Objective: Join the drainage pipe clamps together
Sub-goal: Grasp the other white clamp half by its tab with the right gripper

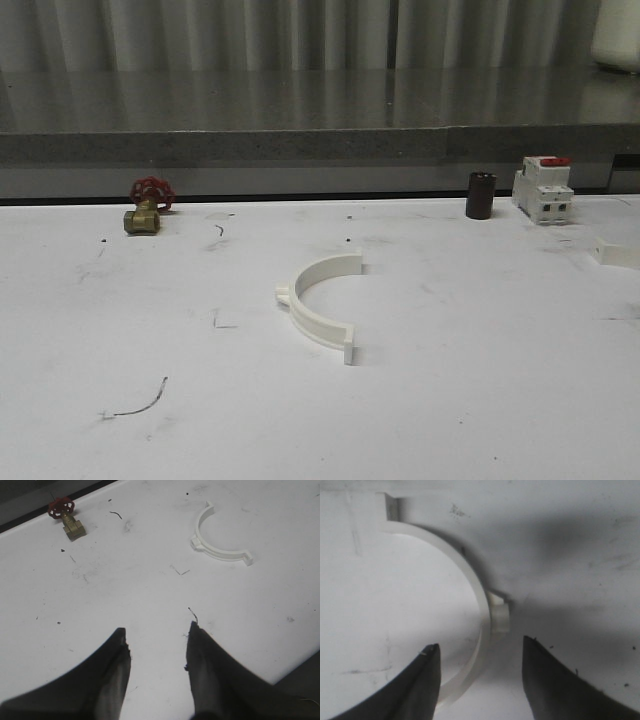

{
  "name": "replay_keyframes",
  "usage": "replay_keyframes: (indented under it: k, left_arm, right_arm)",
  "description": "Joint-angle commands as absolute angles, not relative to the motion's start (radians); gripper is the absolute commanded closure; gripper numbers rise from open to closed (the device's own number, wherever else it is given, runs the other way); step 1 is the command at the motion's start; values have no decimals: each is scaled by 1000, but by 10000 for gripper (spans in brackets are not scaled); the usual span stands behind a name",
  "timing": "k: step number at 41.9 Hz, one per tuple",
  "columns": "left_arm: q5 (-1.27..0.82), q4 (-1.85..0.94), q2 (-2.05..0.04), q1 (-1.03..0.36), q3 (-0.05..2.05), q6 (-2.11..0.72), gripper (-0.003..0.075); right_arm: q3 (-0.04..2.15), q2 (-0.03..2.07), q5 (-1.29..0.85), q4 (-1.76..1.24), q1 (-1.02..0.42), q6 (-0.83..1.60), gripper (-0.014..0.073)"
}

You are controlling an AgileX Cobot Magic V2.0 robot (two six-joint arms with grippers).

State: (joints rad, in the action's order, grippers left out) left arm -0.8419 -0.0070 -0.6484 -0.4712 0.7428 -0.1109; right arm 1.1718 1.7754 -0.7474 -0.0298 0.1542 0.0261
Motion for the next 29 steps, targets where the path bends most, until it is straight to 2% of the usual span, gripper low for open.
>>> replay_keyframes:
  k: [1, 17, 29]
  left_arm:
    - [-767, -16, -646, -471, 769, -111, 447]
    - [-767, -16, -646, -471, 769, -111, 447]
    - [-767, -16, -646, -471, 769, -111, 447]
  right_arm:
    - [1227, 1775, -716, -13, 161, 41, 195]
    - [1294, 1873, -762, 0, 161, 41, 202]
    - [1294, 1888, -772, 0, 161, 41, 397]
